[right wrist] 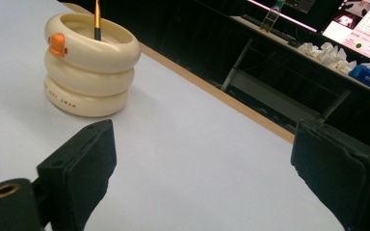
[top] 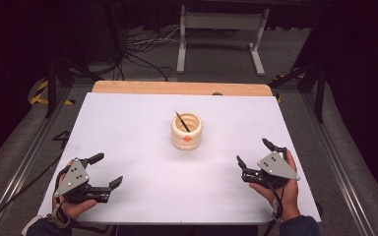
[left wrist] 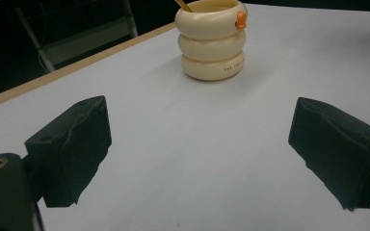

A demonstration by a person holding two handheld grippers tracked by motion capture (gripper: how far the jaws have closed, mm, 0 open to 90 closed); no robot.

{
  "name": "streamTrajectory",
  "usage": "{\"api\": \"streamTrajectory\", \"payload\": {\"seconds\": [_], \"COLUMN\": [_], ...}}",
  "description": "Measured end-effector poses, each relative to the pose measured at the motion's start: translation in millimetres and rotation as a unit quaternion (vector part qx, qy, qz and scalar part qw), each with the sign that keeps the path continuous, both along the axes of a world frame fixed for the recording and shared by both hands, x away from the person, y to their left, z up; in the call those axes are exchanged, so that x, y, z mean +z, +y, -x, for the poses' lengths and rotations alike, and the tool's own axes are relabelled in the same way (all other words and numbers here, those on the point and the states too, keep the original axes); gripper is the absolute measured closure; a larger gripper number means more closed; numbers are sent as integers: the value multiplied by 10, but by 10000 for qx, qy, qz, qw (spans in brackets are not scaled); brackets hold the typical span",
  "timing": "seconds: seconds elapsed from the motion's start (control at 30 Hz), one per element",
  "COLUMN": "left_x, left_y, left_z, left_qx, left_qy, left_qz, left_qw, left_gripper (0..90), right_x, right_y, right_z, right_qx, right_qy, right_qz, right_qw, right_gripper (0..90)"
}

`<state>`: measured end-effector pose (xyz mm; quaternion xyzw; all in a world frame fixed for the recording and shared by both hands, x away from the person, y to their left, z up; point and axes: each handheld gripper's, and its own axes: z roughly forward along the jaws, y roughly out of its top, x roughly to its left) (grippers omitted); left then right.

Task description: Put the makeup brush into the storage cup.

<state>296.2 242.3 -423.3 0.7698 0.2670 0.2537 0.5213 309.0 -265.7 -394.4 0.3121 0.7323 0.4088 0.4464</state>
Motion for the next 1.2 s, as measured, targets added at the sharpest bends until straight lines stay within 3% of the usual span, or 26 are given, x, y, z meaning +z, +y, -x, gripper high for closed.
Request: {"api": "streamTrajectory", "payload": {"seconds": [0.4,0.77,1.2], "left_x": [-6,-11,-3], "left_y": [-8,-13,-11], "left_z": [1,-2,1], "left_qx": [-30,-47,-79], "left_qy": [7,16,-4], "left_qz": [-32,-31,-28], "left_qw": [10000,10000,10000], "left_gripper": [85,86,86], "right_x": [-95,-217,-405], "right_y": [-102,-215,-390], "right_z": [121,212,362], "right_qx": [-40,-187,-332], "right_qy": [44,122,530], "right_qz": [-7,280,243], "right_qw": [10000,9994,9977], "right_gripper": [93,91,86]}}
